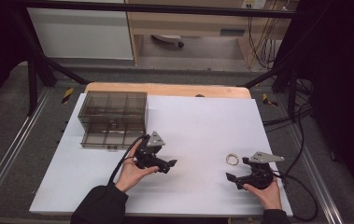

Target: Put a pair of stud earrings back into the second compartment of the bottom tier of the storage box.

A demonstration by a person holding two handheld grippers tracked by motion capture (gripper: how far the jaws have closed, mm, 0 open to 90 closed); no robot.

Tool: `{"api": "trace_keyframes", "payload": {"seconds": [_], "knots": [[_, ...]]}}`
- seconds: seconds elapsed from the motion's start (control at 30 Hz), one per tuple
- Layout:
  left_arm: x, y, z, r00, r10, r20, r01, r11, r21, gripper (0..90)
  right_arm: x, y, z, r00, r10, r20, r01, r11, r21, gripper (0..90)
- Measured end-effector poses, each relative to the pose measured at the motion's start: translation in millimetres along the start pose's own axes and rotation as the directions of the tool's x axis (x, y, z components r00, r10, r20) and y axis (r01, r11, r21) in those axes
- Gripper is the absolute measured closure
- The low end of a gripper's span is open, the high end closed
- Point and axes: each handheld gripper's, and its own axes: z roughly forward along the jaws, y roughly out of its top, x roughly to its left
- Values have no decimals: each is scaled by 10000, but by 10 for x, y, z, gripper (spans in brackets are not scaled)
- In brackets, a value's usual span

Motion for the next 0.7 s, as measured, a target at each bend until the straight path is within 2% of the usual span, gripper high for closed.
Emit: {"api": "trace_keyframes", "payload": {"seconds": [0.5, 0.7], "knots": [[-186, 383, 403, 9997, 139, 195, -141, 9999, 89, 95, 6, -5, 2, 10000, -40, -11, 40, 10000, 34, 5], [-299, 525, 588, 9990, 361, 280, -366, 9992, 175, 102, 7, -7, 0, 10000, -46, -10, 46, 10000, 60, 6]]}}
